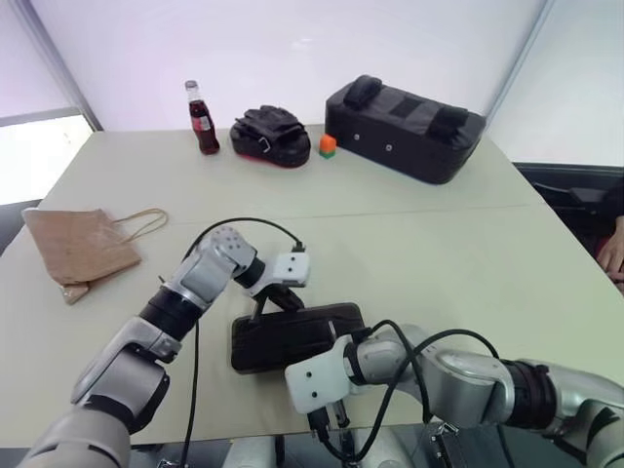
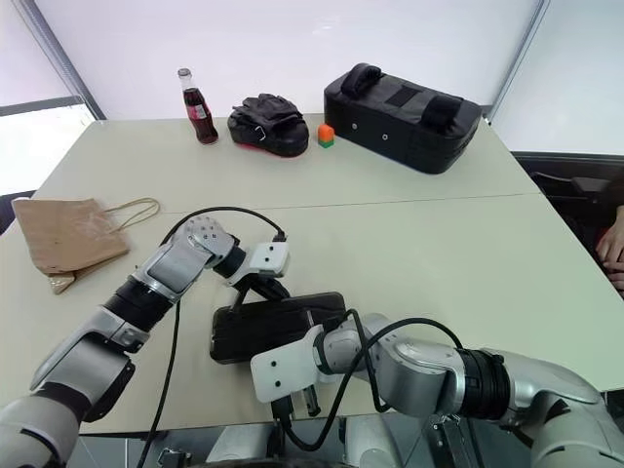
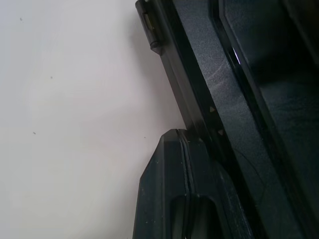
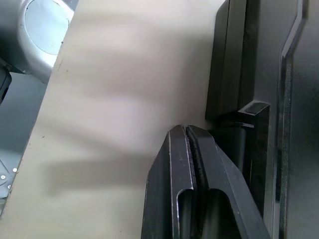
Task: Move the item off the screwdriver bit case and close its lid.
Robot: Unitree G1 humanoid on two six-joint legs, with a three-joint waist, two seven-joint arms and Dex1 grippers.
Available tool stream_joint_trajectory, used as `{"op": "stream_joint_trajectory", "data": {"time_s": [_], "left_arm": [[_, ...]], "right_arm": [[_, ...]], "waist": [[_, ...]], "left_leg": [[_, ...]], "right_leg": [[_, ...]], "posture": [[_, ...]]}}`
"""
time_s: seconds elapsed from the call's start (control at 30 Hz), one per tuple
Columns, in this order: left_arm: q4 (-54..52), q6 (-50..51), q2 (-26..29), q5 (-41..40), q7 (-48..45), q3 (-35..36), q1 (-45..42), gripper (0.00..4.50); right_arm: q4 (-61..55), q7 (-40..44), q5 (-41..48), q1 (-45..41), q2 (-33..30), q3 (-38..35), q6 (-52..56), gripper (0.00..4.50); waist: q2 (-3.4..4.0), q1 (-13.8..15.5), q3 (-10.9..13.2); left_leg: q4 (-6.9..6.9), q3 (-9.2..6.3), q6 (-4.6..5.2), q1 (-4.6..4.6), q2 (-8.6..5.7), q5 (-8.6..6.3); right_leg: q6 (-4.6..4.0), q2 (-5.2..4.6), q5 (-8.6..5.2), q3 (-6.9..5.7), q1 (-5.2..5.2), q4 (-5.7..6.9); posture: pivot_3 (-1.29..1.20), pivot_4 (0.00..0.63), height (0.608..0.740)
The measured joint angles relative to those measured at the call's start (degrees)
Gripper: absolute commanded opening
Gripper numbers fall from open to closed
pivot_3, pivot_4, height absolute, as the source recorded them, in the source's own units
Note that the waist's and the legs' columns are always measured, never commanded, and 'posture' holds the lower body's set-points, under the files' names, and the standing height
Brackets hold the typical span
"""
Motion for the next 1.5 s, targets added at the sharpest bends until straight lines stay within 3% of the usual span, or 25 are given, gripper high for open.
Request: {"op": "stream_joint_trajectory", "data": {"time_s": [0.2,0.43,0.63,0.8,1.23,1.37,1.43,1.5], "left_arm": [[11.38,-13.59,-7.51,3.44,7.63,0.00,-2.96,0.00],[18.71,-19.59,-12.83,3.94,11.26,-0.07,-5.72,0.00],[21.60,-20.75,-13.84,3.92,11.86,-0.04,-7.40,0.00],[23.62,-20.67,-13.25,4.38,11.52,-0.16,-8.73,0.00],[18.92,-17.34,-10.63,4.50,10.02,1.13,-6.66,0.00],[27.01,-21.36,-14.88,5.72,19.65,1.36,-11.41,0.00],[33.45,-22.99,-15.53,8.50,29.36,2.07,-14.16,0.00],[37.30,-25.74,-16.14,7.85,32.54,4.29,-14.26,0.00]], "right_arm": [[-1.29,0.96,-0.02,0.52,-2.23,-2.30,4.21,0.09],[-8.30,1.76,-1.40,2.10,-6.65,-3.71,12.99,0.09],[-11.11,2.25,-3.12,1.38,-7.53,-3.16,17.39,0.09],[-10.71,1.65,-4.75,-0.44,-3.98,-0.80,22.44,0.09],[-8.84,0.51,-5.40,-2.80,1.28,0.76,27.23,0.09],[-10.27,0.67,-1.33,3.22,2.50,-9.39,32.05,0.09],[-13.65,2.59,2.51,7.34,3.96,-18.09,34.65,0.09],[-17.59,5.35,6.52,11.54,5.68,-27.39,37.95,0.09]], "waist": [[0.33,1.83,-0.23],[0.60,1.94,-0.40],[0.47,1.80,-0.35],[0.41,1.22,-0.32],[0.08,0.02,-0.12],[0.08,1.51,-0.11],[-0.13,1.65,0.08],[-0.46,1.49,0.35]], "left_leg": [[0.05,-0.13,-0.01,0.20,-0.15,0.00],[0.15,-0.02,-0.10,-0.18,-0.94,0.08],[0.15,-0.03,-0.06,-0.20,-1.29,0.10],[0.12,-0.09,-0.06,-0.18,-1.25,0.10],[-0.04,-0.31,-0.06,-0.23,-0.98,0.10],[-0.04,-0.27,-0.09,-0.31,-1.01,0.08],[-0.03,-0.24,-0.10,-0.45,-1.04,0.08],[0.07,-0.26,-0.26,-1.15,-1.06,0.20]], "right_leg": [[0.24,-0.35,-0.14,-0.07,0.45,-0.50],[0.86,-1.32,-0.13,-0.06,0.73,-0.96],[1.48,-2.06,-0.40,-0.26,0.84,-1.02],[1.77,-2.09,-0.24,-0.41,0.76,-0.98],[1.63,-2.25,-0.02,-1.22,0.30,-0.91],[1.67,-2.55,-0.03,-1.37,0.55,-1.00],[1.81,-2.57,0.02,-1.37,0.45,-1.09],[2.27,-2.51,0.33,-1.45,-0.06,-0.99]], "posture": [[0.00,0.150,0.740],[0.00,0.150,0.740],[0.00,0.150,0.740],[0.00,0.150,0.740],[0.00,0.150,0.740],[0.00,0.150,0.740],[0.00,0.150,0.740],[0.00,0.150,0.740]]}}
